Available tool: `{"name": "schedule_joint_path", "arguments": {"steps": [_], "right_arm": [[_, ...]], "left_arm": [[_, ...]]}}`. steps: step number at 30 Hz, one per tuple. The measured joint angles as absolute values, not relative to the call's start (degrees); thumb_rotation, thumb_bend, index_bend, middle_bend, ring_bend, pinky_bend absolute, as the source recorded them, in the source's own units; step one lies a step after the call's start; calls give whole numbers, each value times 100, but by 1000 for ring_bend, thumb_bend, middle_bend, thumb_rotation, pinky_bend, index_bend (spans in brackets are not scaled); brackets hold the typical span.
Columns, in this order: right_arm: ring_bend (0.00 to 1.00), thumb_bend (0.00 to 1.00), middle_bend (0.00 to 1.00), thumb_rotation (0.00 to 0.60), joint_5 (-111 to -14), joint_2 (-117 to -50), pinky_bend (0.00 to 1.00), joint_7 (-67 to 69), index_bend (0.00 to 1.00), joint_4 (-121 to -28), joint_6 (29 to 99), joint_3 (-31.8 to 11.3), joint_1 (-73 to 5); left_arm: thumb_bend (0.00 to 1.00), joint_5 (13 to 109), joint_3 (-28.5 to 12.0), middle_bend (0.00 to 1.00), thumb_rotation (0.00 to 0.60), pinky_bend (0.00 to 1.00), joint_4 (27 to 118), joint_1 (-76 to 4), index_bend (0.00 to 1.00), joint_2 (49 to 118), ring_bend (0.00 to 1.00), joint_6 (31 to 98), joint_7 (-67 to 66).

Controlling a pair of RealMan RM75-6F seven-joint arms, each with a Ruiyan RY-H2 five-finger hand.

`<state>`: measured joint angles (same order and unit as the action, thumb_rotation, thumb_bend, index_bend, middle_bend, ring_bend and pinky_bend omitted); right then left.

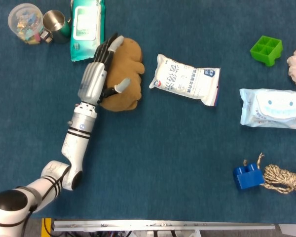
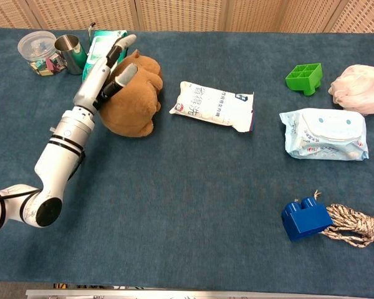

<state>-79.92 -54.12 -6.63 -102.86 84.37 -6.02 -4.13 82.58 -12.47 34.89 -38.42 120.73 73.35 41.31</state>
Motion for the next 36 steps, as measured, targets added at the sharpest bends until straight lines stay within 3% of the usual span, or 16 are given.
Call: {"name": "schedule_joint_path", "arguments": {"steps": [5, 8, 16, 20, 23, 25, 27, 36], "right_arm": [[224, 20, 302, 600, -8000, -5406, 314, -661, 267, -10264, 8387, -597, -433], [224, 21, 302, 600, -8005, -5396, 314, -687, 267, -10247, 8296, -590, -479], [224, 25, 302, 600, -8051, -5471, 314, -595, 267, -10037, 8188, -626, -600], [224, 29, 302, 600, -8122, -5511, 314, -458, 267, -9899, 8099, -613, -657], [224, 30, 302, 600, -8205, -5529, 314, -331, 267, -9778, 8014, -582, -704], [224, 31, 300, 600, -8267, -5553, 314, -246, 267, -9675, 7965, -559, -737], [224, 31, 291, 600, -8328, -5589, 314, -210, 267, -9584, 7939, -536, -761], [216, 33, 267, 600, -8723, -5777, 313, 3, 221, -9215, 7920, -407, -858]], "left_arm": [[22, 8323, -1214, 0, 103, 0, 3823, -3836, 0, 11781, 0, 7394, 3981], [22, 8393, -1134, 0, 171, 0, 4167, -3798, 0, 11469, 0, 7406, 3744], [22, 8455, -895, 0, 226, 0, 5870, -3553, 0, 10178, 0, 7311, 2720], [22, 8348, -836, 0, 376, 0, 6914, -3354, 0, 9369, 0, 7269, 2107], [22, 8210, -797, 0, 540, 0, 7625, -3156, 0, 8706, 0, 7259, 1577], [22, 8113, -772, 0, 577, 0, 7984, -2988, 0, 8305, 0, 7298, 1225], [23, 8025, -749, 0, 599, 0, 8269, -2795, 0, 7988, 0, 7395, 950], [146, 7854, -539, 0, 600, 0, 8781, -2093, 0, 7190, 0, 7905, 269]]}}
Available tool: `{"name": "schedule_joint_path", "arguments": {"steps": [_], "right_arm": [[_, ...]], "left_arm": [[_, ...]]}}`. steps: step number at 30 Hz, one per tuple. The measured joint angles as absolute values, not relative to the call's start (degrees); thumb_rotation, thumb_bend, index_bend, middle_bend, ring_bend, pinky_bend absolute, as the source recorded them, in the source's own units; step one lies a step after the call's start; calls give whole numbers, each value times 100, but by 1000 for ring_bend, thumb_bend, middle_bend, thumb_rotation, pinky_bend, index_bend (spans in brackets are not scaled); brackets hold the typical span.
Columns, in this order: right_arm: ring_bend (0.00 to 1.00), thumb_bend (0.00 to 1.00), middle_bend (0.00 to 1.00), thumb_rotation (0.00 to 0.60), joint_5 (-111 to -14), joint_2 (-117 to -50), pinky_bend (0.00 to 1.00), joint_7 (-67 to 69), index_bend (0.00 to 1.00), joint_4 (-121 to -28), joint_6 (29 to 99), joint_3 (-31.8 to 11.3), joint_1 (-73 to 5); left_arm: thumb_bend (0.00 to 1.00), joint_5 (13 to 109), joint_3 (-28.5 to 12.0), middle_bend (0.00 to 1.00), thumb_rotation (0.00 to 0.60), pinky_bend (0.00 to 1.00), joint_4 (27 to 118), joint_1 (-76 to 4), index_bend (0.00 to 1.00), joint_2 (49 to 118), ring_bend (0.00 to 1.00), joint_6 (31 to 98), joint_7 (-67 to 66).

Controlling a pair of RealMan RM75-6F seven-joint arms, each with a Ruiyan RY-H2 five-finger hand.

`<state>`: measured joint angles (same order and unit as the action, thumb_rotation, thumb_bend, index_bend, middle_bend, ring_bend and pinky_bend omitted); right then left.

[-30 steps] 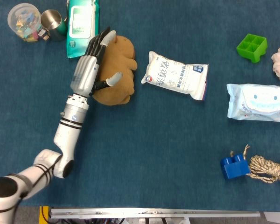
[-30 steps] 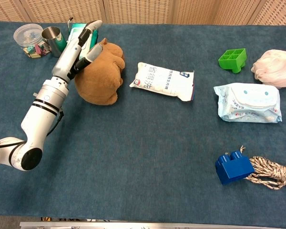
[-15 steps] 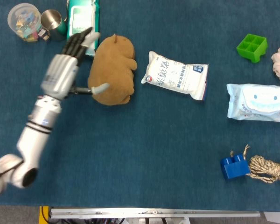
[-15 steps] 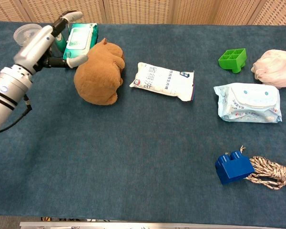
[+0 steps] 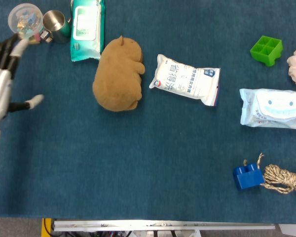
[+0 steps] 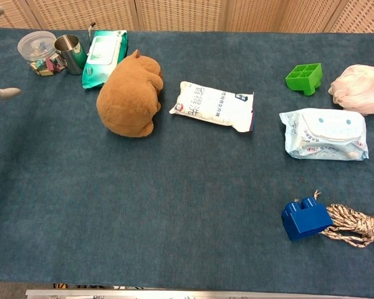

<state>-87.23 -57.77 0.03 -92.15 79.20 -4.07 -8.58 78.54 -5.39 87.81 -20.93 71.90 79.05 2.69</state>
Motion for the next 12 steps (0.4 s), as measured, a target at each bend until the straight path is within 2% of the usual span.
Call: {"name": "schedule_joint_path", "arguments": {"steps": [12], "right_arm": [[216, 33, 265, 600, -8856, -5858, 313, 10, 202, -9226, 7842, -278, -919]], "left_arm": [[162, 7931, -106, 0, 600, 0, 9242, -1275, 0, 6629, 0, 8487, -411]]}}
